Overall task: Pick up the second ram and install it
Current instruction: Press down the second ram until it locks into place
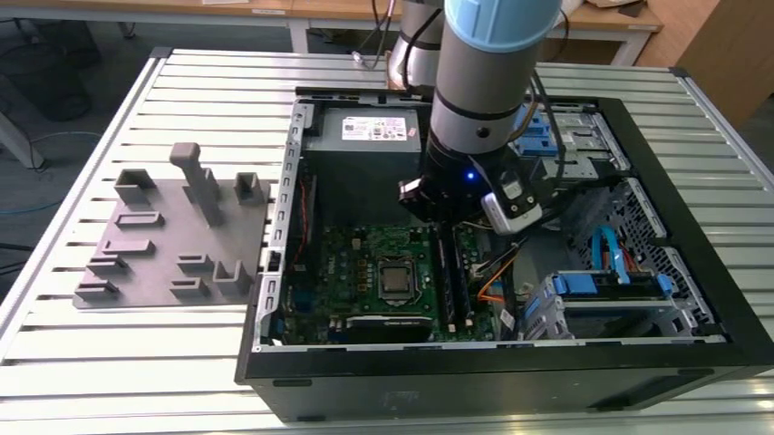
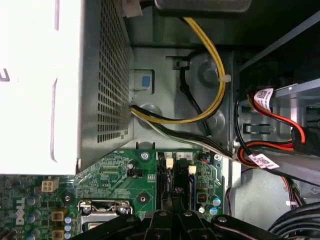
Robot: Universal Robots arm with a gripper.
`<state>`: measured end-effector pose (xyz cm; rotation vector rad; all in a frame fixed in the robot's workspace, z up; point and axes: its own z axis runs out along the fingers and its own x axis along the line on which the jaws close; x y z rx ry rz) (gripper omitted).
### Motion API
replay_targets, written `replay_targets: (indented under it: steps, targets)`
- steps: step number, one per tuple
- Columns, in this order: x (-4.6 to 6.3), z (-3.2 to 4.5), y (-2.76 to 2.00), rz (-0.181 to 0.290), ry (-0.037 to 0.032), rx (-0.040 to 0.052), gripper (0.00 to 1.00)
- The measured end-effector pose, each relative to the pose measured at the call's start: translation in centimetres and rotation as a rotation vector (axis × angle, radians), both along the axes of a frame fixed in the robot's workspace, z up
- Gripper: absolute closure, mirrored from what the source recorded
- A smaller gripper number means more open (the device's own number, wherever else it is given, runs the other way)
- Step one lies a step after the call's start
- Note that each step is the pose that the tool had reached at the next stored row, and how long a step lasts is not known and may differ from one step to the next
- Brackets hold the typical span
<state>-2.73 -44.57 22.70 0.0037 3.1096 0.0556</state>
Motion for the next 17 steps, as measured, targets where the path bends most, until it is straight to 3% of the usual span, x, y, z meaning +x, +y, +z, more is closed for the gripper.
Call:
replay_targets:
  steps: [17]
  targets:
    - [0.0,-1.13,0.43,0.001,0.0001,-0.0009,0.89]
